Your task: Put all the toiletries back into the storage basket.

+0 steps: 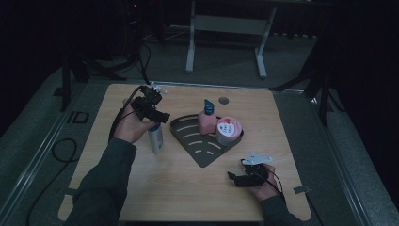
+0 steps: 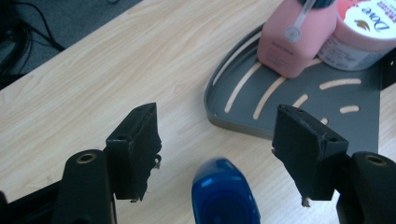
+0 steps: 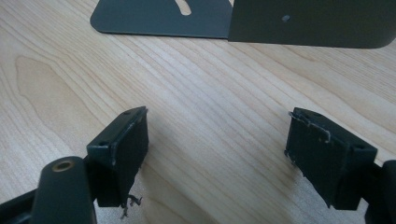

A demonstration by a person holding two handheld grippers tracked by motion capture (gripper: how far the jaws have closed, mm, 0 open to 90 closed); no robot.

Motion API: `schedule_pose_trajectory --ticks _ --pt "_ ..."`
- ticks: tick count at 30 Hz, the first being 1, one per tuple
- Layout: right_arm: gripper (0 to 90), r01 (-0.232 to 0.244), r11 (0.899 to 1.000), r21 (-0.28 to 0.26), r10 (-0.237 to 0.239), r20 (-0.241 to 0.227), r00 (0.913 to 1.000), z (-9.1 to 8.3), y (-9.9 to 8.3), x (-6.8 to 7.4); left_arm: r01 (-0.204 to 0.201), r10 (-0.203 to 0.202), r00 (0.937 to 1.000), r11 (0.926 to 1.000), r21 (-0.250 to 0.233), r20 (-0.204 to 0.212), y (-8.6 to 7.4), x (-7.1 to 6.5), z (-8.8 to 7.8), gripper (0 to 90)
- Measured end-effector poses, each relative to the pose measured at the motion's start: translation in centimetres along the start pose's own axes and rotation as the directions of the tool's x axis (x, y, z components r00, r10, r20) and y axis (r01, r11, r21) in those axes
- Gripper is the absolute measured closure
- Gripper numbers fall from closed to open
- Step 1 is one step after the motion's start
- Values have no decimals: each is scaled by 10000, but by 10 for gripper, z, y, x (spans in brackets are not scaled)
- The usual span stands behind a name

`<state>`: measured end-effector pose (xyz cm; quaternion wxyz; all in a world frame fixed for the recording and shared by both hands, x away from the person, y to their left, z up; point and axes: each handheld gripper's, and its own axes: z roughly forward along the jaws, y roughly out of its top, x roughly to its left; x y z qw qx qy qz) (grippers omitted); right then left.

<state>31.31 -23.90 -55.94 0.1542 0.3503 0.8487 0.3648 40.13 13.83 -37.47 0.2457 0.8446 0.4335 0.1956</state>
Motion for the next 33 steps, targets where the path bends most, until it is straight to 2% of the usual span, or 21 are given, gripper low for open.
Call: schedule_pose_trajectory --ticks 5,14,24,30,33 --pt "206 5 10000 3 -5 0 10000 0 0 0 47 -47 10000 9997 255 5 -6 1 0 304" --pt "205 24 10000 4 -24 -12 10000 0 0 0 -22 18 10000 9994 343 97 -10 0 2 314" --pt "205 27 10000 5 -27 -19 10000 0 0 0 -116 99 9998 9964 840 200 -15 -1 7 317" --pt "205 18 10000 12 -18 -24 10000 0 0 0 -238 209 9994 9941 1063 284 -19 -1 10 359" --pt "205 20 10000 12 -20 -26 10000 0 0 0 -295 251 9989 9933 1113 404 -19 -1 10 415"
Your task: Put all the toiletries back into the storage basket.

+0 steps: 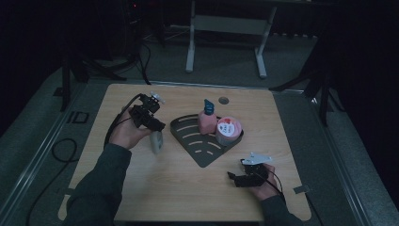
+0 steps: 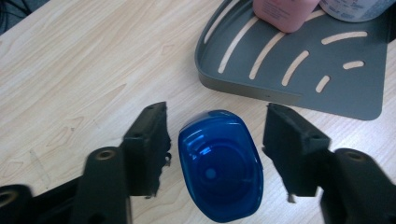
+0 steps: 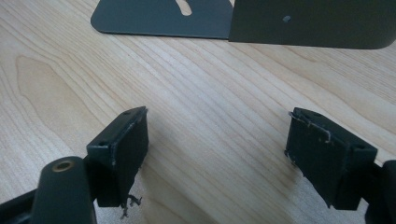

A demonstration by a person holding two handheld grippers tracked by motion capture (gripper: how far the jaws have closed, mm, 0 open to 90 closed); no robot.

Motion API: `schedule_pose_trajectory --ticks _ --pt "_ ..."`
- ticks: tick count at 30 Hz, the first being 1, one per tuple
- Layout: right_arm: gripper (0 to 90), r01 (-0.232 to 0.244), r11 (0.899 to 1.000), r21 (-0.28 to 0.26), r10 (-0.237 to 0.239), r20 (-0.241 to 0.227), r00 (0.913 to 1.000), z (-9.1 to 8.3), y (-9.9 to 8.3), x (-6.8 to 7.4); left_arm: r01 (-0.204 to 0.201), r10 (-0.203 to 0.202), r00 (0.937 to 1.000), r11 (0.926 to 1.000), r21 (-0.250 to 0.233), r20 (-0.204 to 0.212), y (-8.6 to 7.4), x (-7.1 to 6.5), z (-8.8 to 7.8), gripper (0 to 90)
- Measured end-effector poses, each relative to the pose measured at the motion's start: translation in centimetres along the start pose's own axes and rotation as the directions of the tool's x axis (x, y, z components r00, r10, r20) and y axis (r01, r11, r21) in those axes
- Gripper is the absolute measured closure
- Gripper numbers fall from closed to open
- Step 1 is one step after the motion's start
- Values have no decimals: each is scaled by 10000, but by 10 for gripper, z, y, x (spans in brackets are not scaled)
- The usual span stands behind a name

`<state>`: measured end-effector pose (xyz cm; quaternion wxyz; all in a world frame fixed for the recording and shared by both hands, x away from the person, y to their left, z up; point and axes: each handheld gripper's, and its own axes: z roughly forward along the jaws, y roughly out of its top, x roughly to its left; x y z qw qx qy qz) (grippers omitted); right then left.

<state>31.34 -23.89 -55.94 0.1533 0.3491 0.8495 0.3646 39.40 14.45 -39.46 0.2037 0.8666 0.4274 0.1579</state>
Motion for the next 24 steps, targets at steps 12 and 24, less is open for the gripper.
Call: schedule_pose_trajectory --ticks 12,24 --pt "205 -4 10000 0 4 -4 10000 0 0 0 -722 721 9969 9974 11 329 0 0 0 548" --pt "205 5 10000 0 -5 -1 10000 0 0 0 -1138 1107 9913 9927 409 707 5 5 0 541"
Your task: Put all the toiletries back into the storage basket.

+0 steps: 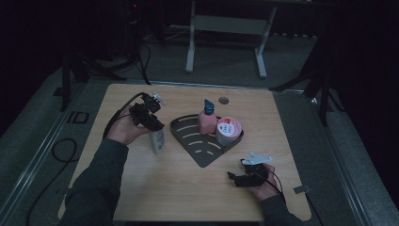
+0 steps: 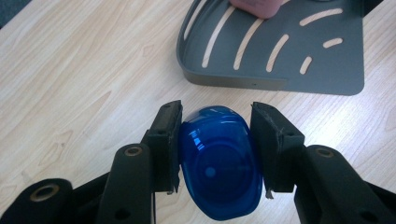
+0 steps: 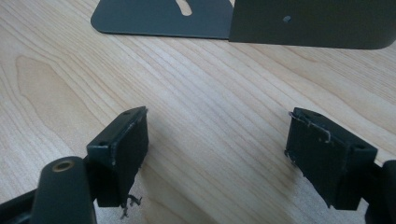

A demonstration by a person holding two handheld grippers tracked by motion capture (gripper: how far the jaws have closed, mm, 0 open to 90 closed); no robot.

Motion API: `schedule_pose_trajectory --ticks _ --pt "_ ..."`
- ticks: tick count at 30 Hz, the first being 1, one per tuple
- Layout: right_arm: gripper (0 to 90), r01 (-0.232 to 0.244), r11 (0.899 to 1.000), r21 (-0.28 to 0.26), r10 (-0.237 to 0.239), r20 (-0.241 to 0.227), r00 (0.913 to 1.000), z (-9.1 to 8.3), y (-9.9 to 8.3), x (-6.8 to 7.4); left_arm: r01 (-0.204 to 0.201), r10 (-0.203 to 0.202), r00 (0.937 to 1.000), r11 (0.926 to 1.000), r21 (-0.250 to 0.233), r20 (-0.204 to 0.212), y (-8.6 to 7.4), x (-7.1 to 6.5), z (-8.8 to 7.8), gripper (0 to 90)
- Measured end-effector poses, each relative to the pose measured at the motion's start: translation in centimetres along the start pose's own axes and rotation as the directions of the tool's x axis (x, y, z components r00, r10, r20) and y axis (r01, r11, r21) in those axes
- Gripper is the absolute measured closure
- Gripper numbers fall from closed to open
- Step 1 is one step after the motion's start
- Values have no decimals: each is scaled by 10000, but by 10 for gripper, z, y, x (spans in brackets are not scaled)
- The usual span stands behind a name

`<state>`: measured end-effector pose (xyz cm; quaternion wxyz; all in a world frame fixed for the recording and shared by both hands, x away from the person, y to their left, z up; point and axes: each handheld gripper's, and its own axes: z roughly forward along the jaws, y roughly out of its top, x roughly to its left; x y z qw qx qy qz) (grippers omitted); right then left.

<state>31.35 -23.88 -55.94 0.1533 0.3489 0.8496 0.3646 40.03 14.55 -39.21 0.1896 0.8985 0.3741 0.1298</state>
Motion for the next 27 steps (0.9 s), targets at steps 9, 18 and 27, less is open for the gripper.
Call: schedule_pose_trajectory --ticks 9,18,27 --pt "205 -7 10000 5 7 -1 10000 0 0 0 545 -547 9985 9979 362 50 -1 4 4 459" --pt "205 0 10000 4 0 -1 10000 0 0 0 730 -751 9970 9917 1058 162 2 0 20 461" --pt "205 3 10000 13 -3 -3 10000 0 0 0 338 -393 9985 9895 1407 371 1 3 29 504"
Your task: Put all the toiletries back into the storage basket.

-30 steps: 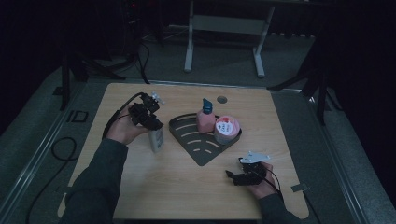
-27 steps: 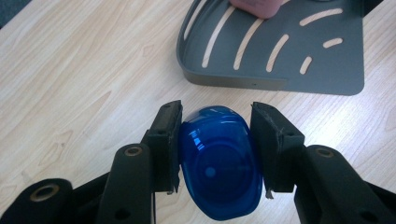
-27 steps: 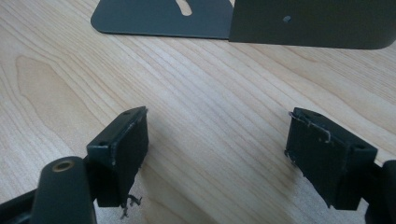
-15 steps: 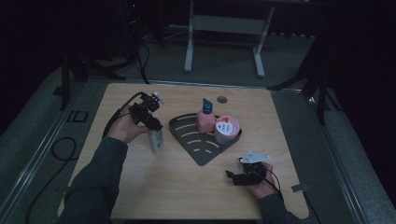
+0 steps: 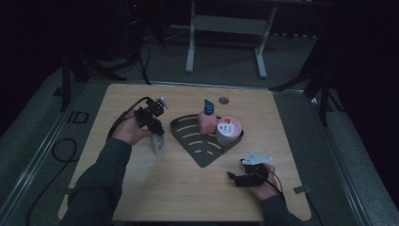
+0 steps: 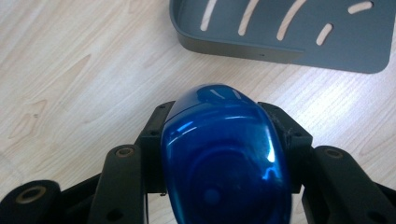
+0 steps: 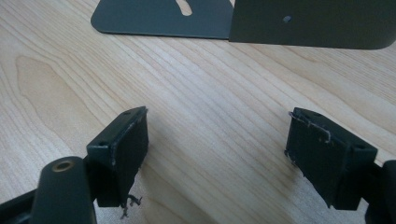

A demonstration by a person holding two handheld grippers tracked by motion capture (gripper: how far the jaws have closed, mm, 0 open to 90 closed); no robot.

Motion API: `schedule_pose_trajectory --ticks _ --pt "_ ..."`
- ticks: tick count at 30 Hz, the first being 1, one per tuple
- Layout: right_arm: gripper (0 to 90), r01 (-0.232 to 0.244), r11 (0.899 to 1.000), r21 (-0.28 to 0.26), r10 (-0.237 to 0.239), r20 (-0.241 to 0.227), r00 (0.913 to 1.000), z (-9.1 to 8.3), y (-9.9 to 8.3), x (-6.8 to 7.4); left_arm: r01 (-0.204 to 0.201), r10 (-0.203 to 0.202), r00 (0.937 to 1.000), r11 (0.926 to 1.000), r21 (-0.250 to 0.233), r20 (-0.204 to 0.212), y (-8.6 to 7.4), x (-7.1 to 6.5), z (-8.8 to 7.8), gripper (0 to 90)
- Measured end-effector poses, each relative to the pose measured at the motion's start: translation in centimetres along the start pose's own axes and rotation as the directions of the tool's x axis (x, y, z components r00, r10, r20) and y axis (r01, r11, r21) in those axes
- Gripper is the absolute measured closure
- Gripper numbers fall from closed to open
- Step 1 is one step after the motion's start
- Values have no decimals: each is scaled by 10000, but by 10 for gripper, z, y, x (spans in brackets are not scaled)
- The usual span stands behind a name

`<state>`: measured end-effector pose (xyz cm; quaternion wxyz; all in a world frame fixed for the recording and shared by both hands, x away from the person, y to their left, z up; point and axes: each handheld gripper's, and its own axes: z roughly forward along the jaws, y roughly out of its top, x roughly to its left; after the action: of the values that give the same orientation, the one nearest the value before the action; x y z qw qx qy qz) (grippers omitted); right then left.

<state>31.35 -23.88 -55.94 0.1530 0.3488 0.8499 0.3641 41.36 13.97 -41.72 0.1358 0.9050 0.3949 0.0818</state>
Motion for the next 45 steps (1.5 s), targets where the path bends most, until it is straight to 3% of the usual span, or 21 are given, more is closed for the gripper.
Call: schedule_pose_trajectory --ticks 3,8,18,37,45 --pt "205 4 10000 0 -4 0 10000 0 0 0 93 -93 9999 10000 31 103 0 1 2 507" --pt "205 4 10000 1 -4 0 10000 0 0 0 -5 14 9998 9989 467 -177 3 -4 11 480" --pt "205 7 10000 0 -7 -1 10000 0 0 0 57 -54 10000 9983 574 -51 3 -1 16 497" --pt "205 20 10000 -5 -20 -11 10000 0 0 0 -334 327 9994 9965 772 100 8 -4 15 532" --pt "205 -4 10000 -12 4 -14 10000 0 0 0 -365 355 9992 9977 566 191 11 -3 2 533"
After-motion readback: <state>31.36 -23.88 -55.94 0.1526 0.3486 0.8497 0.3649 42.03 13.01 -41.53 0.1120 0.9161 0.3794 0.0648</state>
